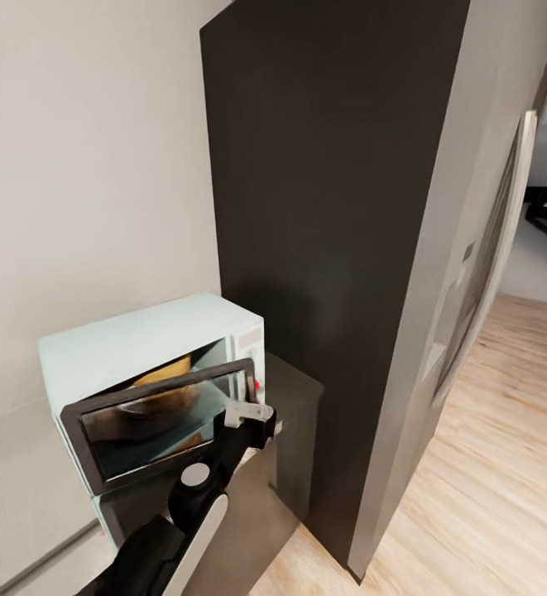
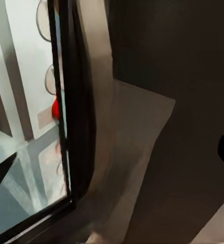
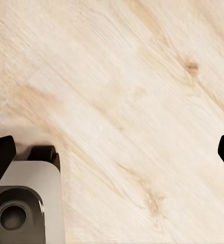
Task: In the kitchen, take the popcorn bag from the countertop, put it into the microwave, and heat it until the popcorn is cooked so the cooked popcorn ends up inside the bag.
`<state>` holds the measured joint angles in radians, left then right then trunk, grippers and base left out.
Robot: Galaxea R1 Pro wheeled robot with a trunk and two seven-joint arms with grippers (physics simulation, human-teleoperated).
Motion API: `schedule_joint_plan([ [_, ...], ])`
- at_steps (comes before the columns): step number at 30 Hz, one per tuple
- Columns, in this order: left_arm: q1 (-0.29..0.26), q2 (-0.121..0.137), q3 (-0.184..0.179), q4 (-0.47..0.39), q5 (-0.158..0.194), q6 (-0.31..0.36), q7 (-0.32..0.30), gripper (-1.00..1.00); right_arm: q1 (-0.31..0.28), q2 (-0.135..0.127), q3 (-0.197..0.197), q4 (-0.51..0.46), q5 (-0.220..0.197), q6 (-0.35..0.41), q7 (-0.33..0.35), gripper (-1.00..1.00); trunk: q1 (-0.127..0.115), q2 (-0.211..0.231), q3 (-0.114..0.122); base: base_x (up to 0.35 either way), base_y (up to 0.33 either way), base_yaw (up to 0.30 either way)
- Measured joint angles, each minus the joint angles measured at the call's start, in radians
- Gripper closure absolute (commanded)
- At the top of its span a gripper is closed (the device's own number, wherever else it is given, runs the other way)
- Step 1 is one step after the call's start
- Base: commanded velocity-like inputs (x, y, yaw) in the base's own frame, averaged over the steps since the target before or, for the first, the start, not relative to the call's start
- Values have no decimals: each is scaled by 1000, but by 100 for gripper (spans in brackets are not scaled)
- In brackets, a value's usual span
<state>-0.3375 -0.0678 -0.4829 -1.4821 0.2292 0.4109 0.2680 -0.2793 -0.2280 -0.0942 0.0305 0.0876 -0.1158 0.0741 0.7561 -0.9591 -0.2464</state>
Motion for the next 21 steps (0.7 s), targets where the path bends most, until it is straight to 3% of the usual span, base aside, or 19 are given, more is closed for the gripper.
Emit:
schedule_joint_plan([
  [10, 0, 2, 1, 0, 1, 1, 1, -100, 0, 0, 0, 0, 0, 0, 0, -100, 0, 0, 0, 169, 0, 0],
  [21, -1, 1, 4, 3, 4, 1, 0, -100, 0, 0, 0, 0, 0, -1, 0, -100, 0, 0, 0, 27, 12, 0],
])
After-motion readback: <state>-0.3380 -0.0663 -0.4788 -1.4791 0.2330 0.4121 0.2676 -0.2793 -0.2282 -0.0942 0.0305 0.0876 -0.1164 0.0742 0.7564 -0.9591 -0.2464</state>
